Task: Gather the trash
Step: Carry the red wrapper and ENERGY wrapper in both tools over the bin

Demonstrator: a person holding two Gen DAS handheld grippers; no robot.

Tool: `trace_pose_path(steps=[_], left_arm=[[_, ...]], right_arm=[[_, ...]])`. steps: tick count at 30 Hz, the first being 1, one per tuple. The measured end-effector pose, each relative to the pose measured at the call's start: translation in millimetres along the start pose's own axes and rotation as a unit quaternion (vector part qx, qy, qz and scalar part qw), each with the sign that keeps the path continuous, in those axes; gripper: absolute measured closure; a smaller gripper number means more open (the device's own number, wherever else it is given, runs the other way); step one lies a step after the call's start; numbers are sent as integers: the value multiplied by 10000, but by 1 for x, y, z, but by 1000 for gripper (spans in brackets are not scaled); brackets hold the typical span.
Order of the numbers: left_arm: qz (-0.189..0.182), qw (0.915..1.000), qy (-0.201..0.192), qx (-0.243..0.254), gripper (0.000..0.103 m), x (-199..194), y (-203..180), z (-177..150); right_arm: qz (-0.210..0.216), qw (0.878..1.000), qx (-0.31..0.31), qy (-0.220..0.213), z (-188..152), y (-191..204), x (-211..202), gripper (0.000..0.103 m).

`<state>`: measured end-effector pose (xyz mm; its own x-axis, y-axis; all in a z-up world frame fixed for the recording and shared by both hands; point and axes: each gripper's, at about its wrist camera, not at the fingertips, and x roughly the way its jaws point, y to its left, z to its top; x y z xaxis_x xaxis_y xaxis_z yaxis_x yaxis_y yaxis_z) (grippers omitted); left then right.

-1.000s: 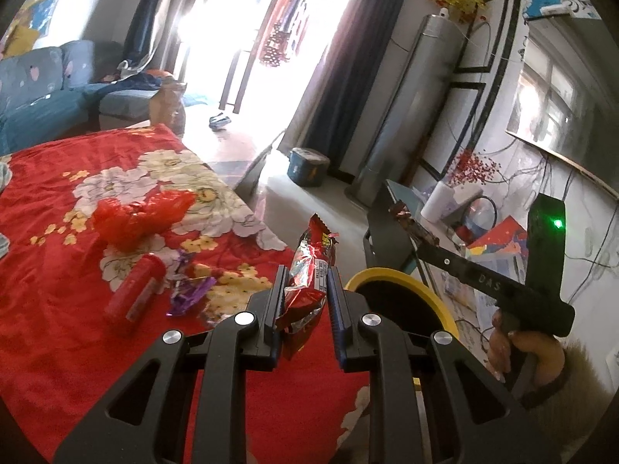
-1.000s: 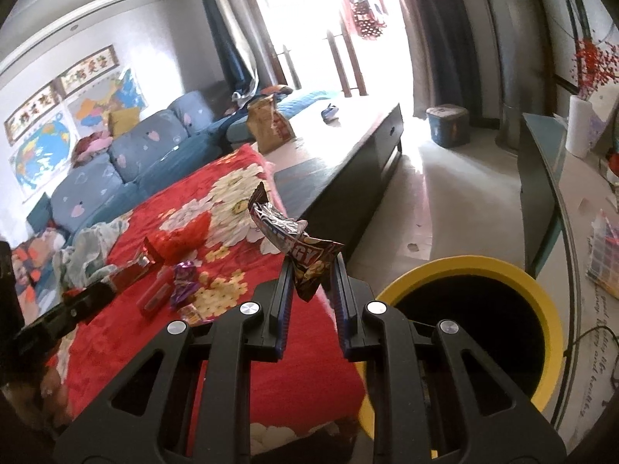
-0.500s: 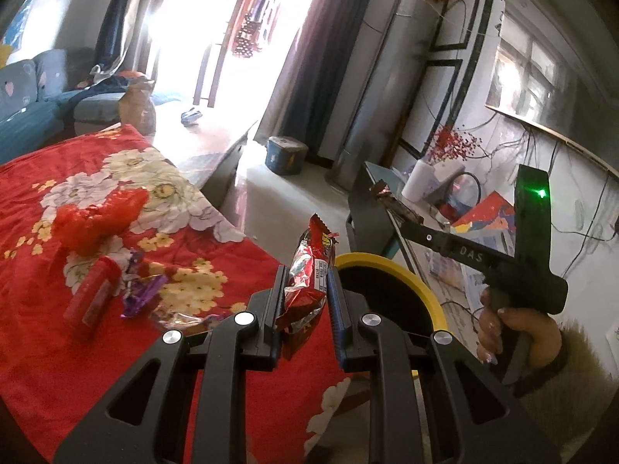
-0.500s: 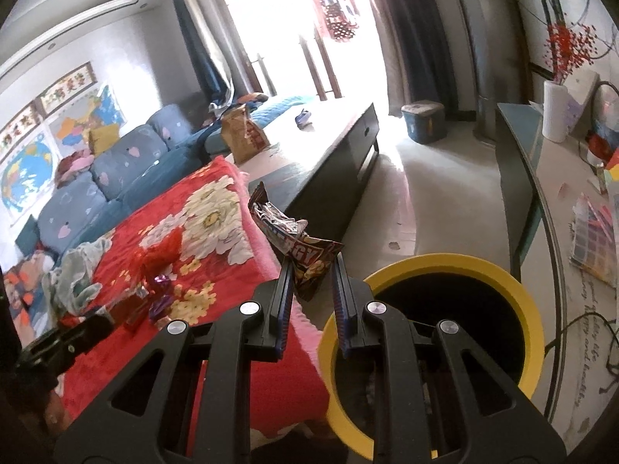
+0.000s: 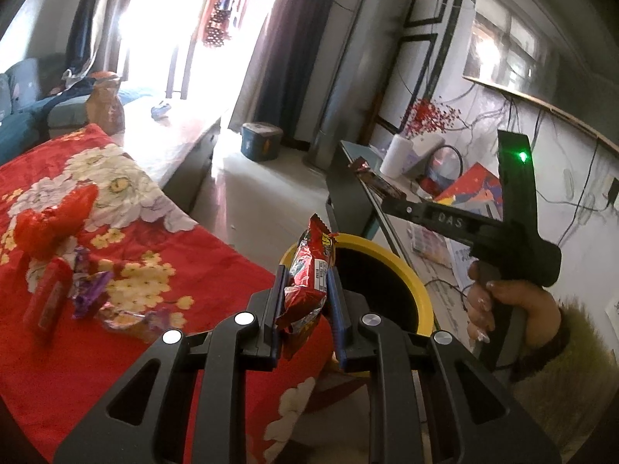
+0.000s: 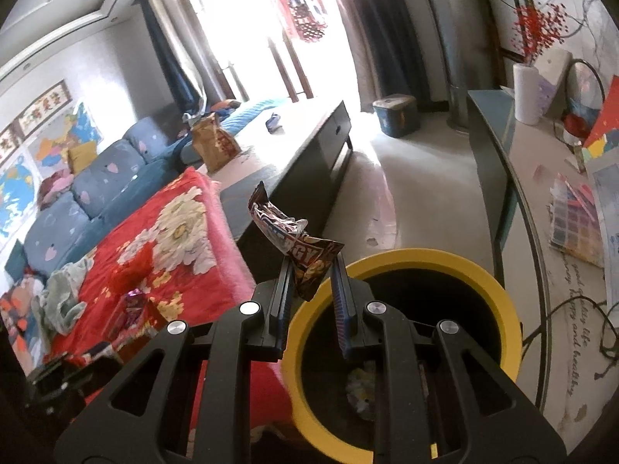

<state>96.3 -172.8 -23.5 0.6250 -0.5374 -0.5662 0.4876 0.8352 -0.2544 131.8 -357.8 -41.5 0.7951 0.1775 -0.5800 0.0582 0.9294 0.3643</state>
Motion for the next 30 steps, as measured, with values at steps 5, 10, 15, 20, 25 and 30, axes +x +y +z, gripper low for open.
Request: trace_pose_path(steps=[5, 10, 15, 20, 25, 30], left_arm=[[-62, 9999, 100, 117, 84, 10, -10, -3], [-117, 9995, 205, 206, 84, 22, -17, -6], [-175, 9990, 339, 249, 84, 37, -24, -10], [-215, 9985, 435, 262, 84, 50, -27, -13], [-235, 9979, 531, 291, 84, 64, -30, -15], [-256, 9971, 630, 340, 84, 79, -31, -19]], right_arm=[[-161, 9998, 142, 16, -1, -14, 2, 89], [-293, 9992, 262, 76, -4, -27, 6, 89], [-411, 9983, 395, 150, -7, -40, 11, 89], [-503, 9973, 499, 211, -10, -51, 15, 89], [-544, 9961, 588, 369, -15, -60, 23, 89], [-561, 9947, 687, 514, -21, -67, 29, 88]])
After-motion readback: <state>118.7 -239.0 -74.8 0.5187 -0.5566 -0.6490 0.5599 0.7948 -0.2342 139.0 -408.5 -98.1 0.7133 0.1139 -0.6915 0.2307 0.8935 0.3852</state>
